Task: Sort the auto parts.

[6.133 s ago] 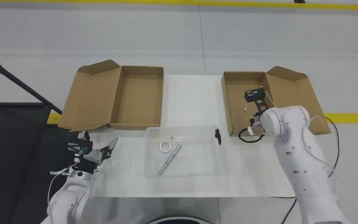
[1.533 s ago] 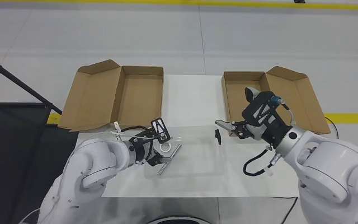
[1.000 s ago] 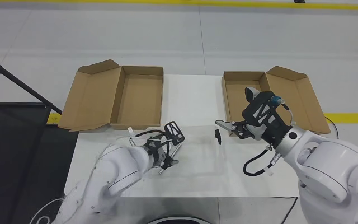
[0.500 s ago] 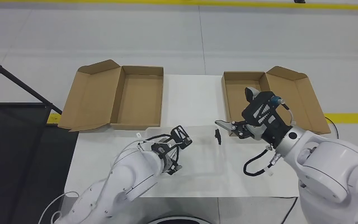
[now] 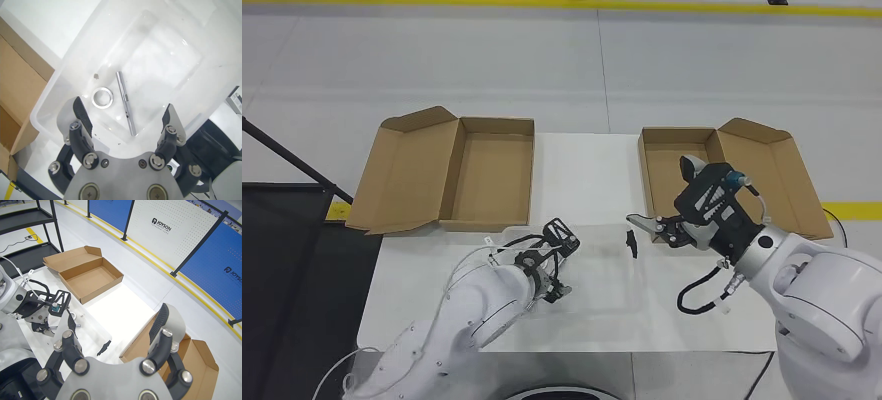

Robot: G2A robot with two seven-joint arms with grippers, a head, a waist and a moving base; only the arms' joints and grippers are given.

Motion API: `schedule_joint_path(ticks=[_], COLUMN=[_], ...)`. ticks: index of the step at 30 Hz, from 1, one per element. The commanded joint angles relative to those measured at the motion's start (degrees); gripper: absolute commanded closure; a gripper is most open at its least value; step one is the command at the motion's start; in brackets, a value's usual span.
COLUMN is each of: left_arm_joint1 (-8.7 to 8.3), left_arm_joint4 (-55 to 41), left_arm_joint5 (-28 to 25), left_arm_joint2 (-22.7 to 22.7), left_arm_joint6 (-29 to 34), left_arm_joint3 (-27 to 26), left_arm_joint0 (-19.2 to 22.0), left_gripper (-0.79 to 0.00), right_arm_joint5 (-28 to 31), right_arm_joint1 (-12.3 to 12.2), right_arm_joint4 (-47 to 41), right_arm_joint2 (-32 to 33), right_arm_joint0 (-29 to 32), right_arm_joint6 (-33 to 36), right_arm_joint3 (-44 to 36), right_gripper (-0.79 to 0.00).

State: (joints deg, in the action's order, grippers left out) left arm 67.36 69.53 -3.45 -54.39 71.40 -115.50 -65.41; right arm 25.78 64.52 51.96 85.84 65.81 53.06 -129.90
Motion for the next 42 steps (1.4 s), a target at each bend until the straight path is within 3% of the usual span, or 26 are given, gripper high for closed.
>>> schedule_joint_path(ticks=[1,6,11,22,27,31,35,38,42], left_arm_joint1=[0.22,1.01,1.90,2.11,1.64,0.81,0.32,0.35,0.45], left_arm_joint4=[0.5,2.2,3.5,3.3,1.4,-2.2,-6.9,-8.8,-11.1], left_arm_joint5=[1.2,3.3,4.5,5.3,5.2,2.6,0.7,0.8,3.2], left_arm_joint2=[0.6,3.4,5.9,5.6,0.9,-5.1,-10.2,-11.0,-8.2], left_arm_joint6=[-0.9,-1.7,1.4,1.7,0.7,4.9,11.1,15.9,16.6], left_arm_joint3=[0.8,2.5,3.0,2.4,-0.5,-4.8,-6.5,-5.0,-0.4], left_arm_joint0=[0.2,1.0,3.2,3.6,2.0,1.0,2.6,5.8,10.0], left_gripper=[-0.785,-0.785,-0.785,-0.785,-0.785,-0.785,-0.785,-0.785,-0.785], right_arm_joint5=[0.0,0.0,0.0,0.0,1.6,5.8,11.9,15.3,19.5], right_arm_joint1=[0.0,0.0,0.0,0.0,-0.3,-0.8,-1.4,-1.8,-2.4], right_arm_joint4=[0.0,0.0,0.0,0.0,0.4,-1.5,-5.1,-6.8,-6.9], right_arm_joint2=[0.0,0.0,0.0,0.0,1.1,3.0,4.3,4.8,4.7], right_arm_joint0=[0.0,0.0,0.0,0.0,1.9,3.5,4.6,5.8,7.7], right_arm_joint6=[0.0,0.0,0.0,0.0,-2.4,-2.7,-3.9,-4.8,-3.8], right_arm_joint3=[0.0,0.0,0.0,0.0,-0.4,-0.5,0.2,0.3,-1.2], right_gripper=[-0.785,-0.785,-0.785,-0.785,-0.785,-0.785,-0.785,-0.785,-0.785])
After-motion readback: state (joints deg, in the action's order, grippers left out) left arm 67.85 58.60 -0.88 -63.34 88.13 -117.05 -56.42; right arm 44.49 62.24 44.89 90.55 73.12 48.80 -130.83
